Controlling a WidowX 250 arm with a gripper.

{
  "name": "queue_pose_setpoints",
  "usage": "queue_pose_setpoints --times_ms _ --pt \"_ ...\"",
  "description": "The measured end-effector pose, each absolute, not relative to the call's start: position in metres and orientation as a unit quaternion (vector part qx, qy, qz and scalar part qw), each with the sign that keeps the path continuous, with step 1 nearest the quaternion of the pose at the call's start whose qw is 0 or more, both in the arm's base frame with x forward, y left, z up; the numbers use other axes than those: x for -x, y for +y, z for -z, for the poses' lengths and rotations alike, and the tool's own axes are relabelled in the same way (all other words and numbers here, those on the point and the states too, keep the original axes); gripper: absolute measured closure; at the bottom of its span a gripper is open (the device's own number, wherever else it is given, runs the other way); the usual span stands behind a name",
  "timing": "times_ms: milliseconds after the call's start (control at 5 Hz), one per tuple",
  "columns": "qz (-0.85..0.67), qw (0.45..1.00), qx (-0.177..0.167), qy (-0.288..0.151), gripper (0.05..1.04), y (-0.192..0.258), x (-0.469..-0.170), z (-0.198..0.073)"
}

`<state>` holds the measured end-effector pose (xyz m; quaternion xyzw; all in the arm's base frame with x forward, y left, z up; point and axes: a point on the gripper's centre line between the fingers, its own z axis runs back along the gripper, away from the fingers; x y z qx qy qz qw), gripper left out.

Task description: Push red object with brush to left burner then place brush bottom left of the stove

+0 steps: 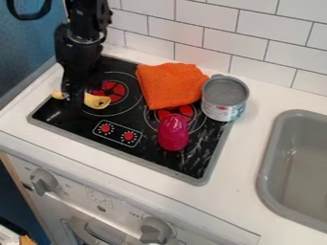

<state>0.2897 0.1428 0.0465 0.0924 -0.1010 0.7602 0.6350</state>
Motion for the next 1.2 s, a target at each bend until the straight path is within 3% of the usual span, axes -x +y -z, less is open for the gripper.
queue_pose_setpoints --times_ms 200,600,1000,1200 --pt "-0.762 0.632 -0.093 -0.109 0.137 0.150 -0.291 -0.042" --pt "-0.773 0.620 -0.082 -0.108 0.713 0.152 -0.291 -0.040" --pt "-0.783 0.607 -0.092 -0.102 0.763 0.149 -0.283 -0.050" --pt "-0.787 0.599 -0.095 -0.115 0.763 0.145 -0.281 -0.070"
